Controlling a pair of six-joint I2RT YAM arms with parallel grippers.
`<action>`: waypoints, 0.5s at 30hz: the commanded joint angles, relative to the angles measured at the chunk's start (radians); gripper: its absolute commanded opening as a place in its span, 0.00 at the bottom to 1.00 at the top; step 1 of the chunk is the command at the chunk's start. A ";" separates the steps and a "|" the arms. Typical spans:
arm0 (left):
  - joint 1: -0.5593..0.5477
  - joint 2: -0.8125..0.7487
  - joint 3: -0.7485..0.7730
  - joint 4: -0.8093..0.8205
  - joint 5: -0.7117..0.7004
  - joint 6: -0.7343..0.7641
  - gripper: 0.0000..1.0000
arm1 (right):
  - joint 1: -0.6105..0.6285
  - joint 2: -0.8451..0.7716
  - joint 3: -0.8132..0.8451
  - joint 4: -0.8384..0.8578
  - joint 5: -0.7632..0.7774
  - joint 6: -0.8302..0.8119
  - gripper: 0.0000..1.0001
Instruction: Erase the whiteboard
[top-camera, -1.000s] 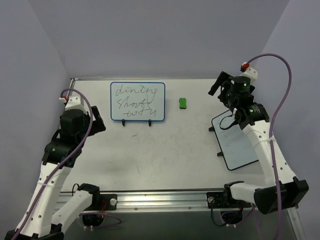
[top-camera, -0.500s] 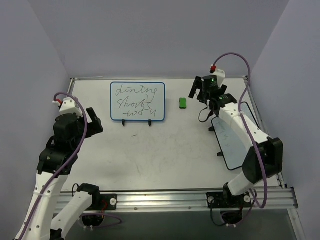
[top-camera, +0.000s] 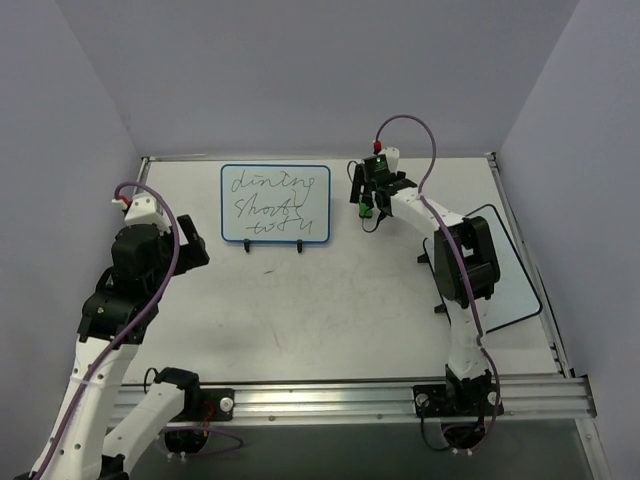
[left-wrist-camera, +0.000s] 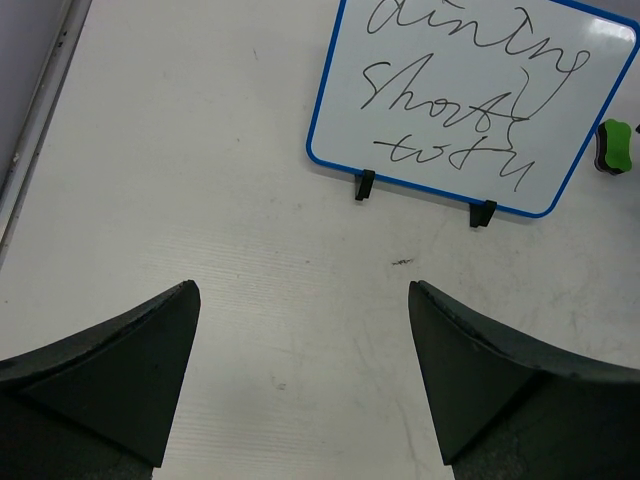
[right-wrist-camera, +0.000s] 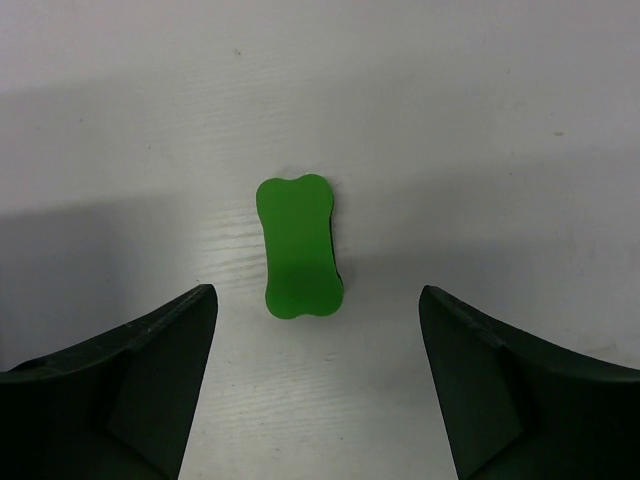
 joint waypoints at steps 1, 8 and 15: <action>0.005 -0.003 0.014 0.032 0.014 0.008 0.94 | 0.013 0.038 0.063 0.025 0.007 -0.035 0.76; 0.005 0.003 0.014 0.032 0.023 0.009 0.94 | 0.024 0.102 0.115 0.036 0.044 -0.038 0.58; 0.005 0.002 0.014 0.032 0.027 0.009 0.94 | 0.024 0.125 0.120 0.036 0.033 -0.058 0.44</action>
